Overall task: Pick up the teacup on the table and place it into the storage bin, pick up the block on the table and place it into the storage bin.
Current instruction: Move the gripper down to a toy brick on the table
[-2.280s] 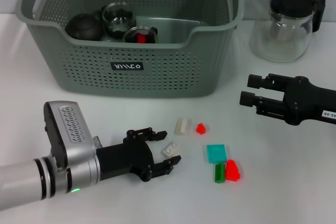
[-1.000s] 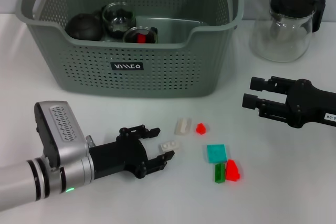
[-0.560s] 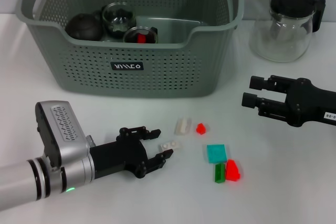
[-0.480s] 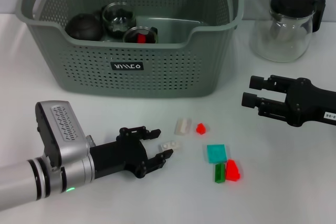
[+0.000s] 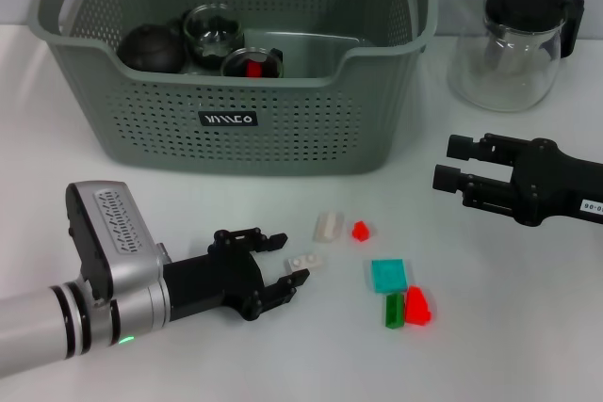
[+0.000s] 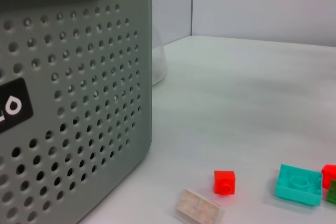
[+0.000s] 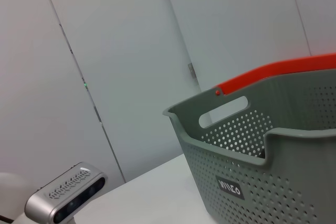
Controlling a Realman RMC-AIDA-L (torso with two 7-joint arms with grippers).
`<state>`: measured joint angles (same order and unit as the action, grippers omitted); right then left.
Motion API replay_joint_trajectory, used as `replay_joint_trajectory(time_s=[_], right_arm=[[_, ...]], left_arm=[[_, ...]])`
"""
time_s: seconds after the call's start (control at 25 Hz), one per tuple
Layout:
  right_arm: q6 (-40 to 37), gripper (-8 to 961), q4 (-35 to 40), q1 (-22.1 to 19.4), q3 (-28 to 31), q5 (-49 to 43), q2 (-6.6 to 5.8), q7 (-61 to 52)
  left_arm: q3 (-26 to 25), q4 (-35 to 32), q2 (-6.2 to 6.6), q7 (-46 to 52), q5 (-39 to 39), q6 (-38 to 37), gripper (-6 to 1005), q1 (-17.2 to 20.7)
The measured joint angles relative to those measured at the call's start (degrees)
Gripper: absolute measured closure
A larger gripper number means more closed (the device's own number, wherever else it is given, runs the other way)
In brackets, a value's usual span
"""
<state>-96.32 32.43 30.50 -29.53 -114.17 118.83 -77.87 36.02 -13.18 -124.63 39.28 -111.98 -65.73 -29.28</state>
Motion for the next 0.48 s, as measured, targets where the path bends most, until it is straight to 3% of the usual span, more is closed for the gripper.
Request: replay_joint_trajectory(time_s=[0.48], right_arm=[[0.1, 316, 0.0, -0.1, 0.0, 0.0, 0.00, 0.0]], left_arm=[[1.6, 0.0, 0.00, 0.0, -0.4, 0.1, 637, -0.2]])
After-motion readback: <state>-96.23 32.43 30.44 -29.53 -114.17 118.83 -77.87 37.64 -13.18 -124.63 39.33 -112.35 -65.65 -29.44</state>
